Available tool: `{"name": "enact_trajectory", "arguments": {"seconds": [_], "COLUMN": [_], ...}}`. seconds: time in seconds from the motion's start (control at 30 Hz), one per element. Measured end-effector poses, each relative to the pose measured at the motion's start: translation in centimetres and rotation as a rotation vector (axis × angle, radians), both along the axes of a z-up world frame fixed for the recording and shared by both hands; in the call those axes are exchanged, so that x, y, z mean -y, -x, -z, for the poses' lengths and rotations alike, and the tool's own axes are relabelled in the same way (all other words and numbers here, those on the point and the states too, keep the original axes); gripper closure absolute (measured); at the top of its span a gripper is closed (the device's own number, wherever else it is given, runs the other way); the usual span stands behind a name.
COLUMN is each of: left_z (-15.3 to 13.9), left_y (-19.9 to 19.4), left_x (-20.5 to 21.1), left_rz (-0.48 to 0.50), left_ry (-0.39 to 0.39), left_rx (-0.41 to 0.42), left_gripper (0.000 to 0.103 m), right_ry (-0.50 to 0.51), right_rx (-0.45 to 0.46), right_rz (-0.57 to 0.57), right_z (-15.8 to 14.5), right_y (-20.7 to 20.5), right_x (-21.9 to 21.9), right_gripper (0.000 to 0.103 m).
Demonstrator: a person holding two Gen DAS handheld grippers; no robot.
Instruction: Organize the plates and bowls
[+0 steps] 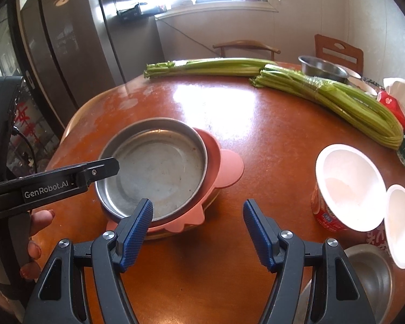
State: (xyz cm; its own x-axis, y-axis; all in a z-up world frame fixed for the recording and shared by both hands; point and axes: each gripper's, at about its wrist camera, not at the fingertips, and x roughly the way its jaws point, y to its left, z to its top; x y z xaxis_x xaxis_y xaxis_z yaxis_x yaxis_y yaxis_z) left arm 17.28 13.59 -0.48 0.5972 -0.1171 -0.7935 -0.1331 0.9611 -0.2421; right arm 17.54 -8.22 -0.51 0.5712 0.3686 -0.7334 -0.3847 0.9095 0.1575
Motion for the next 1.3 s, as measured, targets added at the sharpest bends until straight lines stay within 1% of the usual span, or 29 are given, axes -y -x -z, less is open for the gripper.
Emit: {"name": "enact_trajectory", "arguments": {"seconds": [0.17, 0.33, 0.47, 0.67, 0.87, 1.1, 1.3], "left_z": [-1.8, -3.1, -4.2, -5.3, -5.8, -6.4, -6.4], "left_y": [1.3, 2.3, 2.9, 3.6, 3.9, 4.5, 5.1], "left_x": [1.4, 3.4, 5.5, 9.0, 11.7, 13.8, 16.1], "left_rz": [0.017, 0.036, 0.076, 0.136, 0.164, 0.179, 0.213], "left_ry": [-0.025, -0.036, -0.051, -0.054, -0.059, -0.053, -0.071], "left_rx": [0.035, 0.059, 0.086, 0.114, 0.124, 0.149, 0.148], "left_gripper": [0.047, 0.046, 0.046, 0.046, 0.046, 0.046, 0.046], "right_ry": [-0.006, 0.011, 0.001, -0.015, -0.028, -0.007, -0.015], "right_rx": [0.05, 0.105, 0.139, 0.168, 0.185, 0.208, 0.22], "right_rz": [0.005, 0.042, 0.084, 0.129, 0.166, 0.202, 0.225], "right_z": [-1.6, -3.1, -4.1, -5.1, -5.9, -6.5, -6.6], "right_y": [1.1, 2.2, 2.8, 3.8, 4.5, 5.7, 6.7], "right_x": [1.2, 3.5, 5.7, 8.8, 11.6, 14.8, 17.2], "right_gripper": [0.032, 0.032, 0.032, 0.032, 0.032, 0.032, 0.032]}}
